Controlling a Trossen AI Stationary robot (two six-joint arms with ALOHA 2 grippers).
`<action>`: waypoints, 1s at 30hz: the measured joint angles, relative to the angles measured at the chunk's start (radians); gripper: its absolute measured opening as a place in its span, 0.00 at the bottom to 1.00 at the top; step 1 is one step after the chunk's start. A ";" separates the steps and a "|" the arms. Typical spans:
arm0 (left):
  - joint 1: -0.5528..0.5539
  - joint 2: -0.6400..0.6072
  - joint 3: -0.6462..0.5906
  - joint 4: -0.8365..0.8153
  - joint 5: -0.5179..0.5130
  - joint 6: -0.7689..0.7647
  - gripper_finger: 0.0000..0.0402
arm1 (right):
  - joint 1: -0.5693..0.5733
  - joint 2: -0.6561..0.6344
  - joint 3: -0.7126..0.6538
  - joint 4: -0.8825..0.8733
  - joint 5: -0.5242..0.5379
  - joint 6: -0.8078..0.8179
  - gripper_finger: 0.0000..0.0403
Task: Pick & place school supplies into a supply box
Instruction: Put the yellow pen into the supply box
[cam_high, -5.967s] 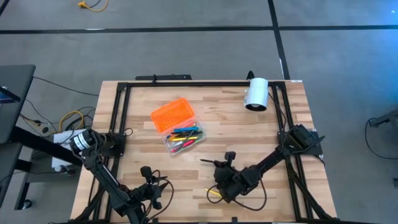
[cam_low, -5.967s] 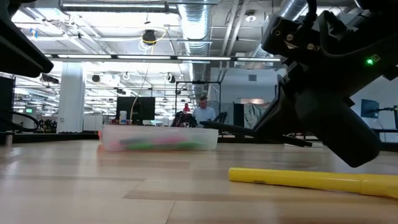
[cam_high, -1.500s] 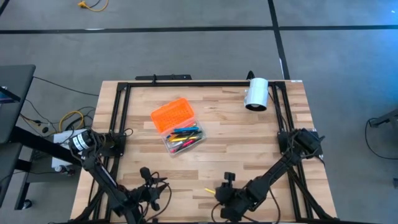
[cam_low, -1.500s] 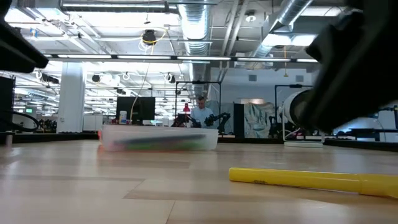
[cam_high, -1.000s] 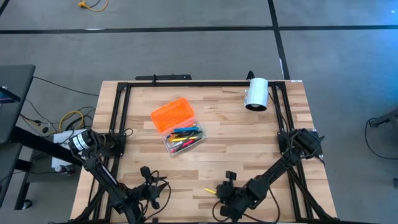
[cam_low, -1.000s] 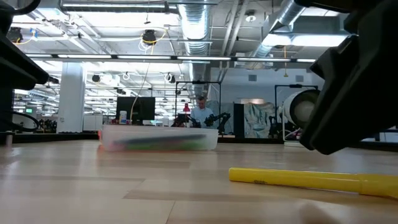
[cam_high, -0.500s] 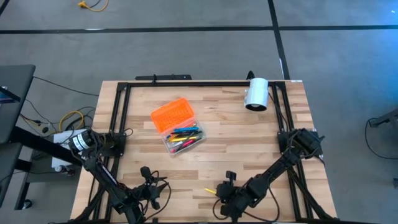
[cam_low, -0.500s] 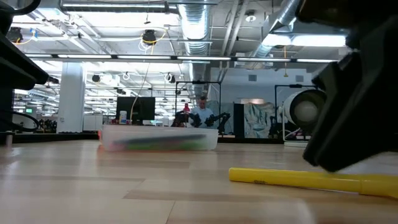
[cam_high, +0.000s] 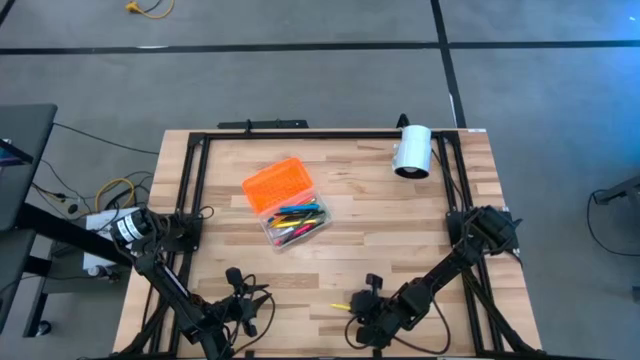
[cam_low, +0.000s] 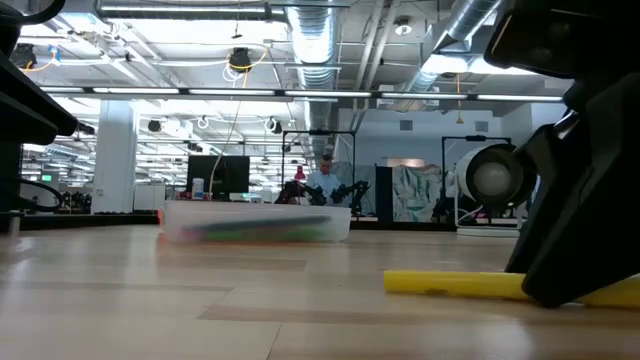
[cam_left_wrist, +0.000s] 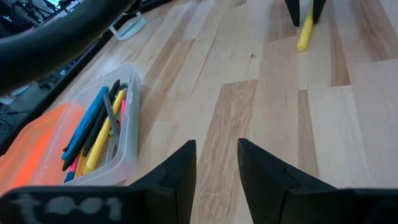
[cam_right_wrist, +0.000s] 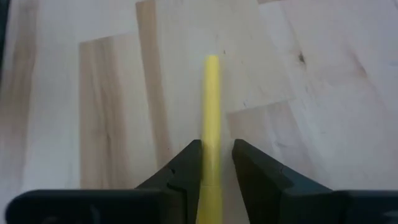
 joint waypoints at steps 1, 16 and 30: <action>0.000 0.000 0.000 0.000 0.000 0.000 0.27 | 0.000 -0.001 0.001 -0.015 0.001 0.002 0.22; 0.000 0.000 0.000 0.000 0.002 0.000 0.27 | -0.008 -0.007 0.004 -0.190 -0.029 -0.003 0.05; 0.000 0.000 0.000 0.000 0.001 0.000 0.27 | -0.043 -0.002 0.017 -0.215 0.027 -0.300 0.02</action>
